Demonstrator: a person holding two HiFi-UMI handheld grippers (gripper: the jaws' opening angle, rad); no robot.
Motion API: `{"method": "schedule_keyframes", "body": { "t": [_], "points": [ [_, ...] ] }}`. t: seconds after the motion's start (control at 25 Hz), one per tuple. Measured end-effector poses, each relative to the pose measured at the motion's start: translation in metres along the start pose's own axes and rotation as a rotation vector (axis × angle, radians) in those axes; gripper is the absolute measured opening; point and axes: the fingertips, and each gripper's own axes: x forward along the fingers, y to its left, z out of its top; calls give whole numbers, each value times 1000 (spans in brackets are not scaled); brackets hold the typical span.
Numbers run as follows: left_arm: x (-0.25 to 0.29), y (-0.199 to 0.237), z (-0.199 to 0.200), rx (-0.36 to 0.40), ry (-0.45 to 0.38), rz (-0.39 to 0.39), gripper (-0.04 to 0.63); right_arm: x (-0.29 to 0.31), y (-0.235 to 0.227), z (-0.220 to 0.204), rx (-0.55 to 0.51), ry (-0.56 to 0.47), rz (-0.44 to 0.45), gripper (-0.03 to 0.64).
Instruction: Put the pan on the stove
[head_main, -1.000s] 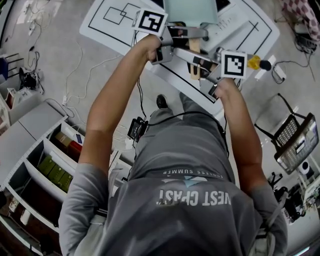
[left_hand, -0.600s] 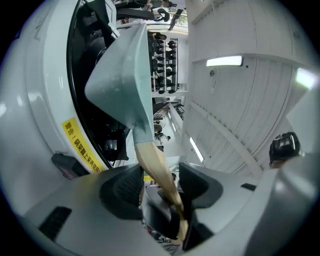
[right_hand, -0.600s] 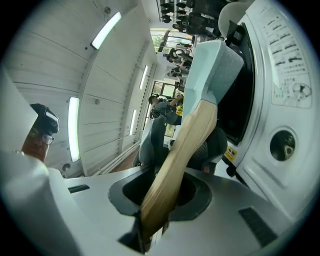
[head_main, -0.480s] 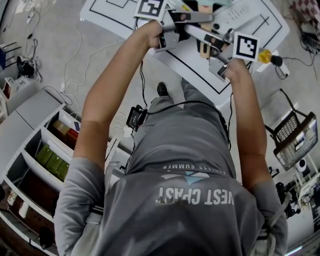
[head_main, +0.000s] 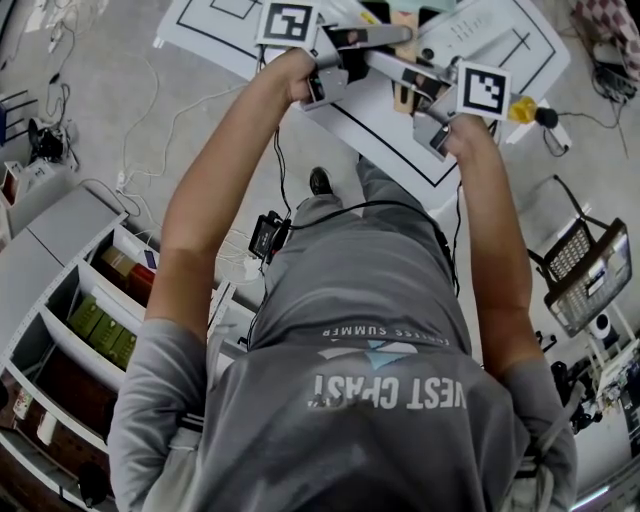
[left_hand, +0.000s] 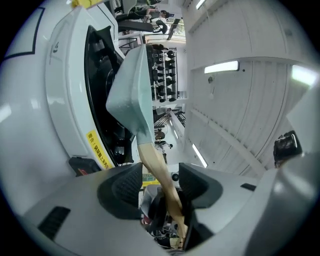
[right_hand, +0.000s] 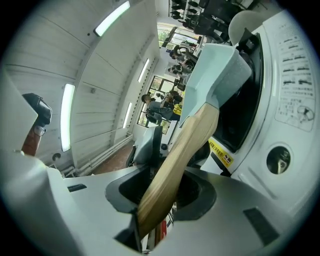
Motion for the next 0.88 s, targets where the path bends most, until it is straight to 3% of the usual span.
{"method": "schedule_keyframes", "body": {
  "t": [0.28, 0.48, 0.68, 0.88],
  "points": [
    [-25, -1, 12, -4, -96, 33, 204, -8, -11, 5, 5, -24, -100, 161],
    [-42, -8, 7, 91, -91, 96, 204, -12, -12, 6, -24, -30, -199, 205],
    [-58, -25, 1, 263, -91, 223, 165, -36, -25, 9, -106, -70, -447, 236],
    [-69, -57, -2, 501, -87, 325, 31, -53, -13, 18, -254, -114, -621, 235]
  ]
}}
